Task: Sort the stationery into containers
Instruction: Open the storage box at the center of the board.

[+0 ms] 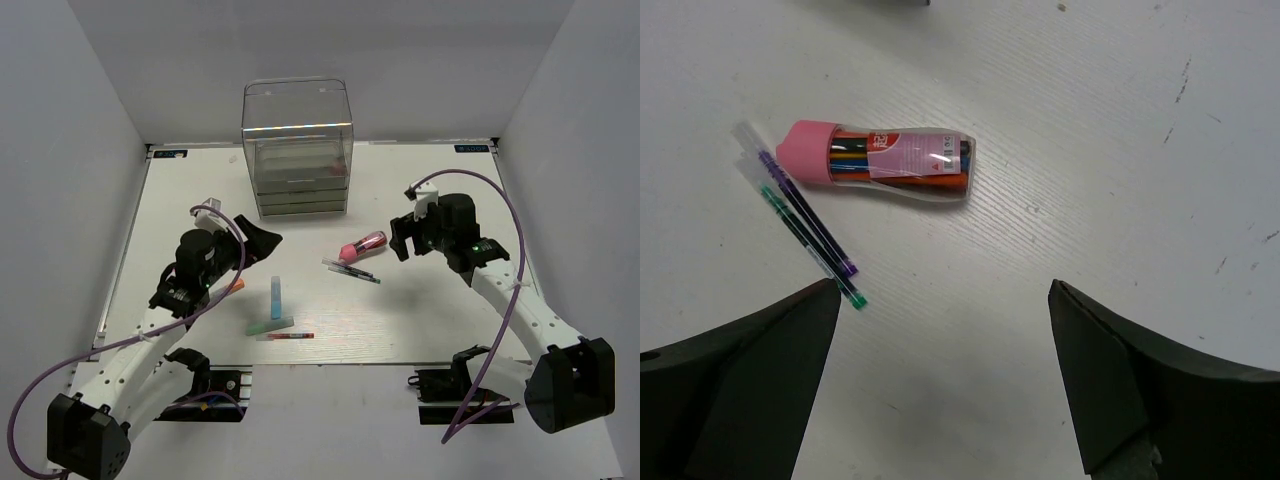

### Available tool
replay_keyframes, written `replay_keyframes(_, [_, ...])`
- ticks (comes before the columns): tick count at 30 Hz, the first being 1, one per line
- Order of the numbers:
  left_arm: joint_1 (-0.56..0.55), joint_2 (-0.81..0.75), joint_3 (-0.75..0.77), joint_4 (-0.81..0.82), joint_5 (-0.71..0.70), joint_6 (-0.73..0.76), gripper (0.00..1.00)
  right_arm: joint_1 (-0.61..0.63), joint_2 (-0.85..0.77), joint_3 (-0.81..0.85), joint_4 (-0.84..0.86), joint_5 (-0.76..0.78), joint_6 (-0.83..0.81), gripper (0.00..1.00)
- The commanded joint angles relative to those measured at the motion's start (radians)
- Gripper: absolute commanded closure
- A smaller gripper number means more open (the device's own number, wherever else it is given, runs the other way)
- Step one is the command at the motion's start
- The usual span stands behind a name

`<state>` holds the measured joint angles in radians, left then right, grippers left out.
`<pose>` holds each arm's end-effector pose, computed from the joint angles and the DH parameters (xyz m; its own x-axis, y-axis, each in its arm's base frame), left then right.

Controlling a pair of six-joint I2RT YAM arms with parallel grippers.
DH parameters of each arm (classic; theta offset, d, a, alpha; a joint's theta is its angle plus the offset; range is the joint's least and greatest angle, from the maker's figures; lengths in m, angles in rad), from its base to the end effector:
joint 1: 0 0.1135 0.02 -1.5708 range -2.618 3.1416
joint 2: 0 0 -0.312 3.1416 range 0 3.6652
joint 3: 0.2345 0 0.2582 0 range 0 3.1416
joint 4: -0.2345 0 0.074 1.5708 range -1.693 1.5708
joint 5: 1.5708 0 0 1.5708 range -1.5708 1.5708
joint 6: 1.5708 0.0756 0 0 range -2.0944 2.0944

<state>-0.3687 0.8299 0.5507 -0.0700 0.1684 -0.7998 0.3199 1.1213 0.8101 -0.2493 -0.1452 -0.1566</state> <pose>0.1885 -0.0864 0.2814 -0.5826 -0.5329 -0.6137 0.1211 0.6897 -0.7139 0.2509 0.0946 0.2956 -0.4318 -0.3056 -0.8486 -0.5010 0.8637 -0.0561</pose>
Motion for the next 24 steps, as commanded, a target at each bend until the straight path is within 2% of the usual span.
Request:
replay_keyframes(1, [-0.003,-0.032,-0.006,0.019,-0.004,-0.013,0.0,-0.004,-0.023,0.032,0.054,-0.031,0.002,0.1])
replay_keyframes(7, [-0.003,-0.011,0.012,0.019,0.016,-0.013,0.0,-0.005,-0.029,0.015,0.059,-0.097,-0.056,0.1])
replay_keyframes(10, [-0.003,-0.011,-0.011,0.051,0.025,-0.032,0.0,-0.005,-0.037,-0.005,0.033,-0.189,-0.165,0.1])
replay_keyframes(12, [-0.003,-0.011,-0.021,0.105,0.04,-0.044,0.08,-0.005,-0.02,-0.003,0.019,-0.203,-0.184,0.1])
replay_keyframes(15, [-0.003,0.04,-0.021,0.179,0.082,-0.067,0.62,-0.005,0.001,0.012,0.005,-0.205,-0.182,0.55])
replay_keyframes(16, [-0.012,0.084,-0.021,0.193,0.094,-0.067,0.8,-0.011,0.003,0.015,0.005,-0.205,-0.175,0.76])
replay_keyframes(17, [-0.012,0.107,-0.012,0.209,0.124,-0.067,0.8,-0.012,0.002,0.014,0.016,-0.203,-0.167,0.76])
replay_keyframes(18, [-0.012,0.132,0.001,0.225,0.138,-0.079,0.8,-0.008,0.003,0.014,0.024,-0.202,-0.163,0.7])
replay_keyframes(19, [-0.012,0.155,0.002,0.254,0.151,-0.09,0.66,-0.012,0.003,0.017,0.024,-0.202,-0.141,0.39])
replay_keyframes(20, [-0.012,0.194,0.015,0.272,0.163,-0.09,0.53,-0.012,0.003,0.015,0.03,-0.205,-0.133,0.21])
replay_keyframes(21, [-0.012,0.212,0.015,0.294,0.163,-0.108,0.42,-0.015,0.008,0.017,0.036,-0.206,-0.123,0.1])
replay_keyframes(23, [-0.012,0.244,0.015,0.381,0.163,-0.148,0.24,-0.021,0.003,0.018,0.048,-0.224,-0.109,0.1])
replay_keyframes(24, [-0.012,0.276,0.015,0.415,0.151,-0.162,0.24,-0.024,0.0,0.014,0.054,-0.228,-0.095,0.1])
